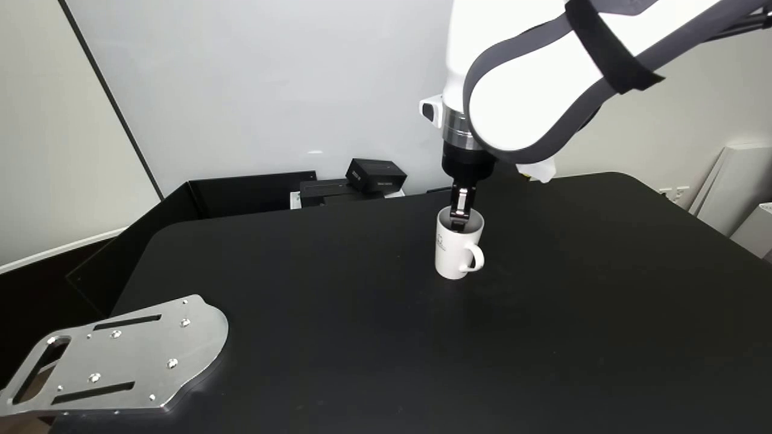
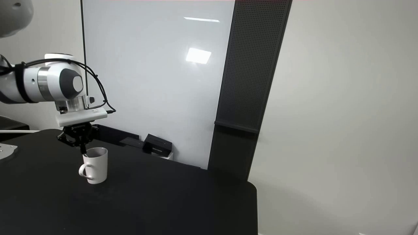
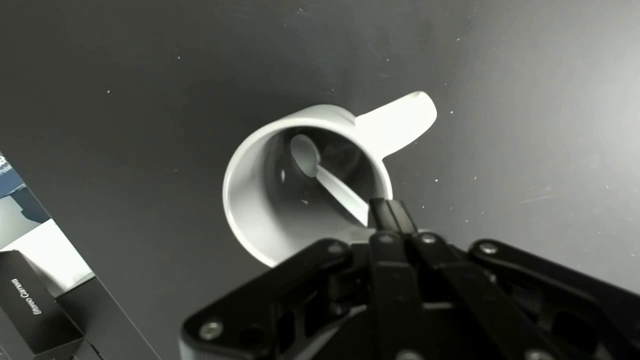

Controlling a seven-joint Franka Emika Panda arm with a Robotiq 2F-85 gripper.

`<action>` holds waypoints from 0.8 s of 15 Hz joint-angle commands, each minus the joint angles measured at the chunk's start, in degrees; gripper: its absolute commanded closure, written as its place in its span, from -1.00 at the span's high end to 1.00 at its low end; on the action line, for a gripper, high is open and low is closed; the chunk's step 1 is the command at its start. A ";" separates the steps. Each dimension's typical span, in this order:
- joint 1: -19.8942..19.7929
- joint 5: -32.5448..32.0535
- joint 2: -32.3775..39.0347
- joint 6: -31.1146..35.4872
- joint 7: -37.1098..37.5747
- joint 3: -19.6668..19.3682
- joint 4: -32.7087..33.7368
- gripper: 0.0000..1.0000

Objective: Take the spoon from the cup and put it on the table

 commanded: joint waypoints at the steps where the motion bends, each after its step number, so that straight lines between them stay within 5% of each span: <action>1: -0.06 -0.52 -0.57 0.39 3.57 -0.70 1.14 -1.00; 7: -1.17 1.90 -2.04 -4.82 3.94 -0.22 5.77 -0.99; 12: -4.45 9.29 -3.77 -21.82 0.29 1.83 13.54 -0.99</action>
